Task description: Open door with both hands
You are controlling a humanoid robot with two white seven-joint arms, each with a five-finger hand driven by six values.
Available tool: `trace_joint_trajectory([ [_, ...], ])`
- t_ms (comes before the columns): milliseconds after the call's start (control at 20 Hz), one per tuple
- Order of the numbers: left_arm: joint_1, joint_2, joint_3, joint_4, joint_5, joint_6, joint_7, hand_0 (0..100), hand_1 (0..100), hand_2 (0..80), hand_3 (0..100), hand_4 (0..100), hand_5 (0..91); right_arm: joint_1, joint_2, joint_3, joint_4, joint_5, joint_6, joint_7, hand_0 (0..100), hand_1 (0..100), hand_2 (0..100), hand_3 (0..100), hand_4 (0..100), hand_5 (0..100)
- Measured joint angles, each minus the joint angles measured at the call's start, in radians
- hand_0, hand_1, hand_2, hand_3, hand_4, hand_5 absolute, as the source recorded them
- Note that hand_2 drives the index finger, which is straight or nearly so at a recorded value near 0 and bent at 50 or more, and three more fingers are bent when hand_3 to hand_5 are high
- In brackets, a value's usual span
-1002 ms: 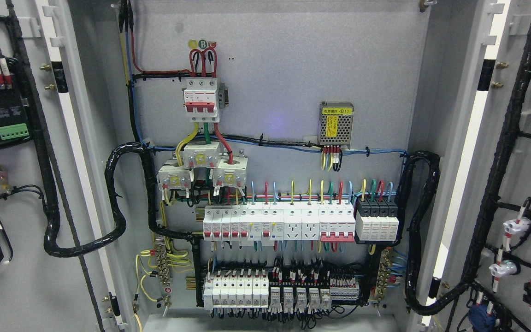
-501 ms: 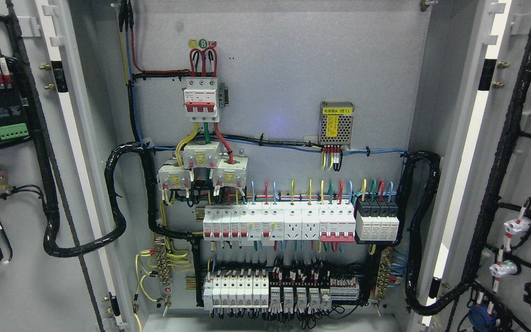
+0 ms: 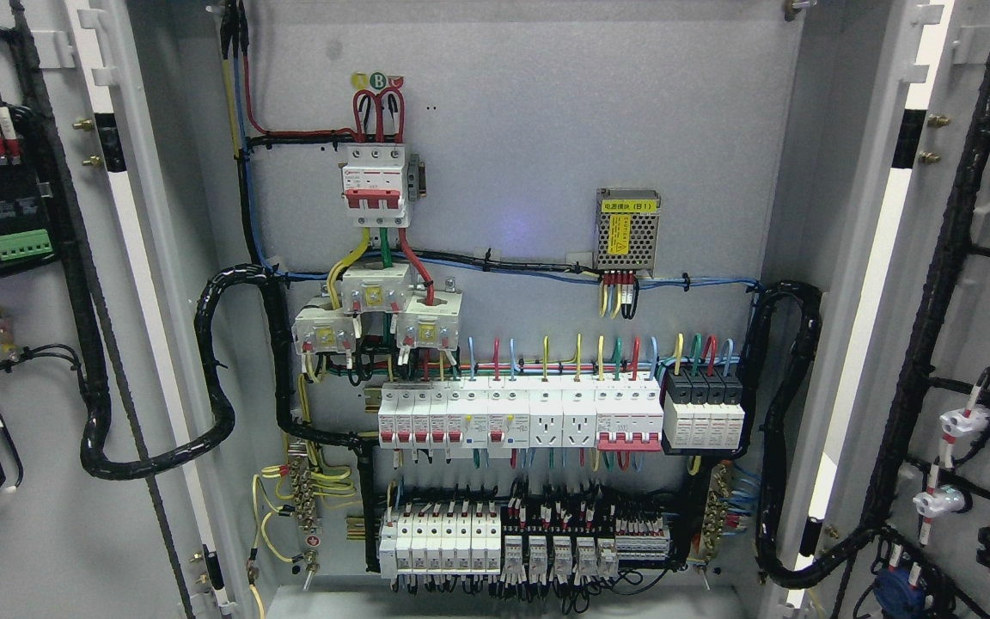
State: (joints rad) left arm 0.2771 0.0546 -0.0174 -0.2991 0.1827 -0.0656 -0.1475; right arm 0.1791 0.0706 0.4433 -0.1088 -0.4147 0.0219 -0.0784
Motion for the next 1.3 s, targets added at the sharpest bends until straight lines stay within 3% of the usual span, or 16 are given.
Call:
trace_joint_trajectory([
  [551,-0.138,-0.035,-0.005,0.173,-0.022,0.006,0.005,12,39,0.0,0,0,0.0,-0.012,0.027,-0.042,0.069,0.004,-0.006,0.005,12,39,0,0,0,0],
  [1302,-0.17,-0.049,-0.034,0.198,-0.033,-0.011,0.004,12,39,0.0,0,0,0.0,-0.02,0.04,-0.088,0.098,0.008,0.004,0.005,12,39,0,0,0,0],
])
